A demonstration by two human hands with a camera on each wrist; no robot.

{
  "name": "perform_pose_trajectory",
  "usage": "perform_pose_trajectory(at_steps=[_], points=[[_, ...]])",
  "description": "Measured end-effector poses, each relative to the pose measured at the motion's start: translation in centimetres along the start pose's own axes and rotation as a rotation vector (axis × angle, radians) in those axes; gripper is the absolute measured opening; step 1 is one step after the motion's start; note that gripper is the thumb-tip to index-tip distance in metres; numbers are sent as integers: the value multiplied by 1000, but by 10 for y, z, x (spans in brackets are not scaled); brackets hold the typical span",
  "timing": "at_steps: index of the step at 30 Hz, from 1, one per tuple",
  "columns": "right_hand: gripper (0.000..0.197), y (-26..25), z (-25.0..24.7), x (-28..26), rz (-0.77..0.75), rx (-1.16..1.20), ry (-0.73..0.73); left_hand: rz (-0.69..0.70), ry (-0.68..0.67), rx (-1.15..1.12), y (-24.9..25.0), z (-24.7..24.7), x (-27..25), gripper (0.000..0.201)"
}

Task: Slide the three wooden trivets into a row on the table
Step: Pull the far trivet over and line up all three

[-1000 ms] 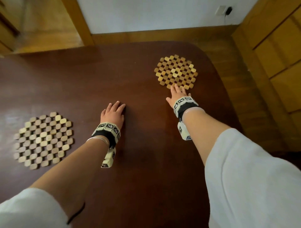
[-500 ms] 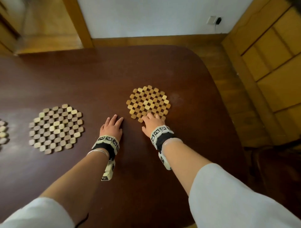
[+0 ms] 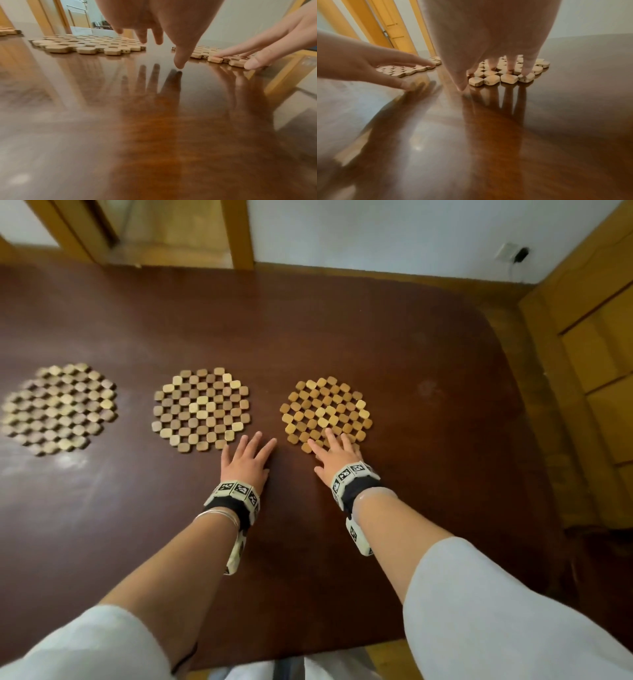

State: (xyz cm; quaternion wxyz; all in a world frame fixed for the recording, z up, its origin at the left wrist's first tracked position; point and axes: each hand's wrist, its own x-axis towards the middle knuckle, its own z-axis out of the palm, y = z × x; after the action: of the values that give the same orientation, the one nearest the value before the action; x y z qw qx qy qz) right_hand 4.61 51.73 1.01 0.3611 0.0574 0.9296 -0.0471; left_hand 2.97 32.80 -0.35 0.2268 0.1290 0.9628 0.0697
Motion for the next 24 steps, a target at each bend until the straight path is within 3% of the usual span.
perform_pose_trajectory(at_steps=[5,11,16,24], points=[[64,-29,-7,9,-44,-34,11,-155,64,-106,-39,-14,10,67],[66,-44,-13,19,38,92,229,-208,82,-155,-75,-20,23,56],[71,-44,-19,41,81,195,100,-236,71,-202,-88,-21,39,58],[74,-15,-25,48,216,219,57,-254,81,-219,-97,-16,42,57]])
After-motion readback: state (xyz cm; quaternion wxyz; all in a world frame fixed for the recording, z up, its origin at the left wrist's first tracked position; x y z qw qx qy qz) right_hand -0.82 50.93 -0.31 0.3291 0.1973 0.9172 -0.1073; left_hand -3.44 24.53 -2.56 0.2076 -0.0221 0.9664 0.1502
